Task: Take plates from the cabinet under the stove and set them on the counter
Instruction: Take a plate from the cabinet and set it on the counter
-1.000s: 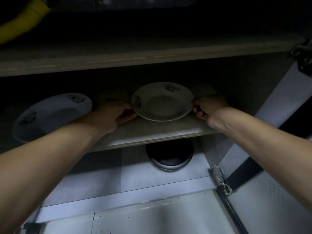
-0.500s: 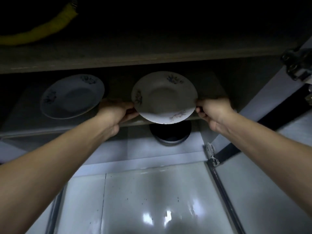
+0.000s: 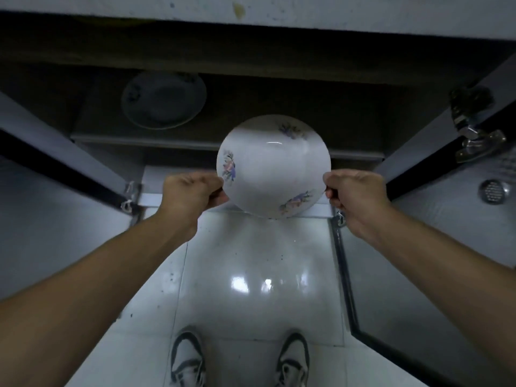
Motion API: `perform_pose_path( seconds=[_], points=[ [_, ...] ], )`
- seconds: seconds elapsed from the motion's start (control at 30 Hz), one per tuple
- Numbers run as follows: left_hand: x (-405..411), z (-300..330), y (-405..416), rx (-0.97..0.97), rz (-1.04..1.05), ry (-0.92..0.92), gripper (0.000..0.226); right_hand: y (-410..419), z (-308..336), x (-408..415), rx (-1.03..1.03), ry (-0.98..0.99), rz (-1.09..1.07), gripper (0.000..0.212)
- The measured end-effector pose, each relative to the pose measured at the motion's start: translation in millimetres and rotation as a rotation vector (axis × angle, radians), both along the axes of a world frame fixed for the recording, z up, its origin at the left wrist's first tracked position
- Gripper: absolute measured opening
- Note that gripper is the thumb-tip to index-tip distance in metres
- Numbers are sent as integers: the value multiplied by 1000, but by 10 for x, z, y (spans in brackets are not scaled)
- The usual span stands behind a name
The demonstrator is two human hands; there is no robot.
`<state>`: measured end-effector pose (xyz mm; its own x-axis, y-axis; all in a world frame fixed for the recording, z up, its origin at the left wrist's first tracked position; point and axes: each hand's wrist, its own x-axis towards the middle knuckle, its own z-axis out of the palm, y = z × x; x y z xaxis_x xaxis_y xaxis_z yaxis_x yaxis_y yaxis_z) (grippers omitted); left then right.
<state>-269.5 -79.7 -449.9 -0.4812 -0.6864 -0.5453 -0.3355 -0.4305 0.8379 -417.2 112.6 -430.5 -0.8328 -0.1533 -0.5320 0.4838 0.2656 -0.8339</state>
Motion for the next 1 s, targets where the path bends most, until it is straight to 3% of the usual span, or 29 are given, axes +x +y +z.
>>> perform_pose_path(
  seconds=[0.6, 1.0],
  points=[
    [1455, 1081, 470, -47, 36, 108, 28, 353, 1018, 1290, -17, 87, 110, 29],
    [2034, 2714, 609, -140, -48, 201, 35, 589, 2569, 1929, -138, 157, 58, 26]
  ],
)
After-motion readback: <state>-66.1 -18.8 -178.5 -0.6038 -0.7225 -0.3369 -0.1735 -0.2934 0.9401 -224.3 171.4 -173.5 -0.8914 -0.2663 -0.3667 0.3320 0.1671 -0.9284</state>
